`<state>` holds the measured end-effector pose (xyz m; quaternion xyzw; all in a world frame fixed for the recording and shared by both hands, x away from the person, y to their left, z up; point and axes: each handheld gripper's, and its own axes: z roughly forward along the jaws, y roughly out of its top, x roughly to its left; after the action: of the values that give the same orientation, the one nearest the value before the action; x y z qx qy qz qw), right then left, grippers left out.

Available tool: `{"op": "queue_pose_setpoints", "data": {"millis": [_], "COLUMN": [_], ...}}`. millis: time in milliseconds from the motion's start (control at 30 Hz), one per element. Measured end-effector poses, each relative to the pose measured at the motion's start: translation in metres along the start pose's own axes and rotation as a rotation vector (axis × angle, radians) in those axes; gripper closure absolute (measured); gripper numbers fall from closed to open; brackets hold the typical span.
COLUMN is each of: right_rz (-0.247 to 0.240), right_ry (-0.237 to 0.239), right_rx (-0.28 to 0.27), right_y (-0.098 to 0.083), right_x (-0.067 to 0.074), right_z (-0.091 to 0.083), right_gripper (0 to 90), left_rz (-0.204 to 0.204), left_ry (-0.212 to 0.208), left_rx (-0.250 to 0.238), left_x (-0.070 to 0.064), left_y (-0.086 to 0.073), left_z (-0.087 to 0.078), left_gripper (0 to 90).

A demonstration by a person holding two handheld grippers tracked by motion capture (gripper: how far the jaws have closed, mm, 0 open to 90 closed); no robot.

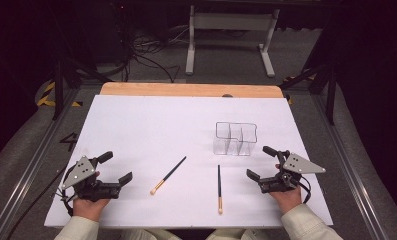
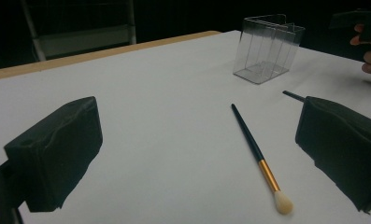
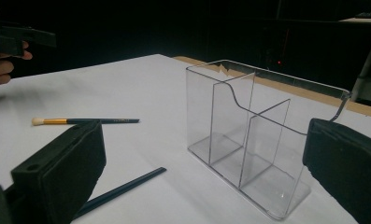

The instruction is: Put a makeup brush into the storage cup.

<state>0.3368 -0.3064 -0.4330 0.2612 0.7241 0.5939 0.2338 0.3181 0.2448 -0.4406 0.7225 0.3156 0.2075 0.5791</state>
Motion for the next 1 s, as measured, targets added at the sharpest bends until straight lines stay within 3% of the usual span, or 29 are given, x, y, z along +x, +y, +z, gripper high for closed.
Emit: {"op": "queue_pose_setpoints", "data": {"millis": [500, 733, 1000], "right_rz": [0.025, 0.056, 0.049], "right_ry": [0.03, 0.026, 0.016], "right_rx": [-0.01, -0.025, -0.032], "right_y": [0.0002, 0.0002, 0.0008], "right_x": [-0.0015, -0.0049, -0.005], "right_z": [-0.001, -0.0042, -0.006], "right_gripper": [0.0, 0.0, 0.0], "left_rz": [0.008, 0.008, 0.004], "left_ry": [0.001, 0.006, 0.007], "left_rx": [0.001, -0.003, -0.003], "left_x": [-0.0026, -0.0021, -0.0014], "left_y": [0.0036, 0.0045, 0.0044], "left_z": [0.0033, 0.0014, 0.0011], "left_gripper": [1.1, 1.1, 1.1]}}
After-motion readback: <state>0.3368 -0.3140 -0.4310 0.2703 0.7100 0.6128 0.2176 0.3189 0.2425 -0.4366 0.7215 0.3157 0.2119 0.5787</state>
